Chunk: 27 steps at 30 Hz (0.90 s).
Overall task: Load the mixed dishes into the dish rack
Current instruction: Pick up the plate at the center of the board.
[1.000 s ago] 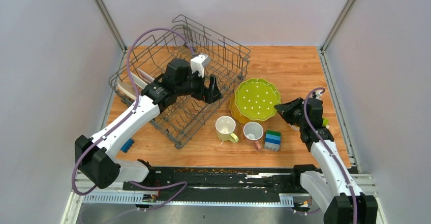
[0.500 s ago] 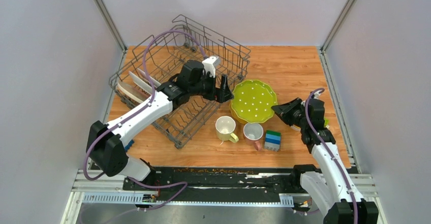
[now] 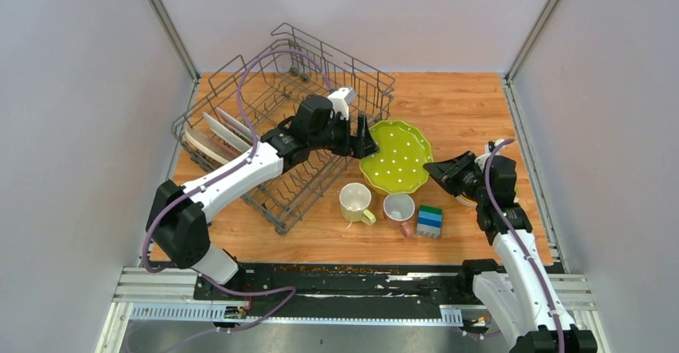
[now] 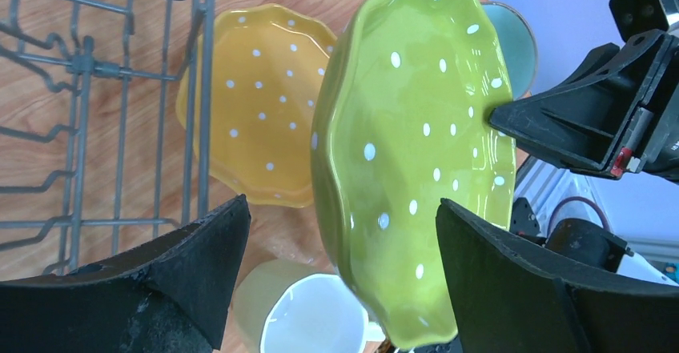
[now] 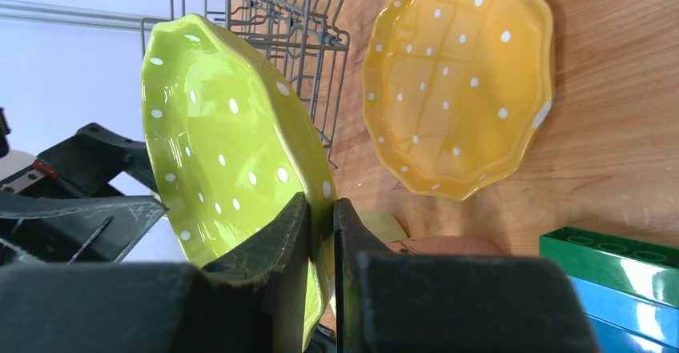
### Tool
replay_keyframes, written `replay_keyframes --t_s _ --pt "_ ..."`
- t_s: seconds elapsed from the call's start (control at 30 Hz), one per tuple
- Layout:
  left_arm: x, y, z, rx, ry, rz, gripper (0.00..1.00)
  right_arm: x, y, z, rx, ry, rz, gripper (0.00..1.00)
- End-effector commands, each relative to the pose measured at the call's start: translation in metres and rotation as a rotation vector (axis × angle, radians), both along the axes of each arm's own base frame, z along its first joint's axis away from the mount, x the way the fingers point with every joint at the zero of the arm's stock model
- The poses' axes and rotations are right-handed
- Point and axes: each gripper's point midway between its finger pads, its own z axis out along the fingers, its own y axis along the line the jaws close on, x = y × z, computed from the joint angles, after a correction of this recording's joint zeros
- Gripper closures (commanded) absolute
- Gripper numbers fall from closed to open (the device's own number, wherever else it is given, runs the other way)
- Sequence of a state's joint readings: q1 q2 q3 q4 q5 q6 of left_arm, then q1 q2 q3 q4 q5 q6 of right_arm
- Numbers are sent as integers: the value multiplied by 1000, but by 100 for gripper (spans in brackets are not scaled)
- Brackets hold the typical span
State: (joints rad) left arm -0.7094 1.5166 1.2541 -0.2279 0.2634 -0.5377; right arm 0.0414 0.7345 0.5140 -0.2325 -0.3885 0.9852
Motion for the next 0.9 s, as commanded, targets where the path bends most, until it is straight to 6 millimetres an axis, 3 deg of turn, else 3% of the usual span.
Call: replay_keyframes --t_s 0.0,0.17,0.3,0.57,0.87 --pt "2 -26 26 -110 -27 -40 12 7 14 84 108 -252 64 100" --pt "-4 -36 29 -132 -24 -79 32 8 16 81 115 -250 78 100" --pt "-3 -32 33 -129 -39 -57 52 9 15 77 110 -242 74 100" --pt "-4 -31 39 -139 -47 -51 97 12 25 75 98 -249 158 100" --pt "6 -13 59 -133 -101 57 100 14 37 70 92 -231 257 98"
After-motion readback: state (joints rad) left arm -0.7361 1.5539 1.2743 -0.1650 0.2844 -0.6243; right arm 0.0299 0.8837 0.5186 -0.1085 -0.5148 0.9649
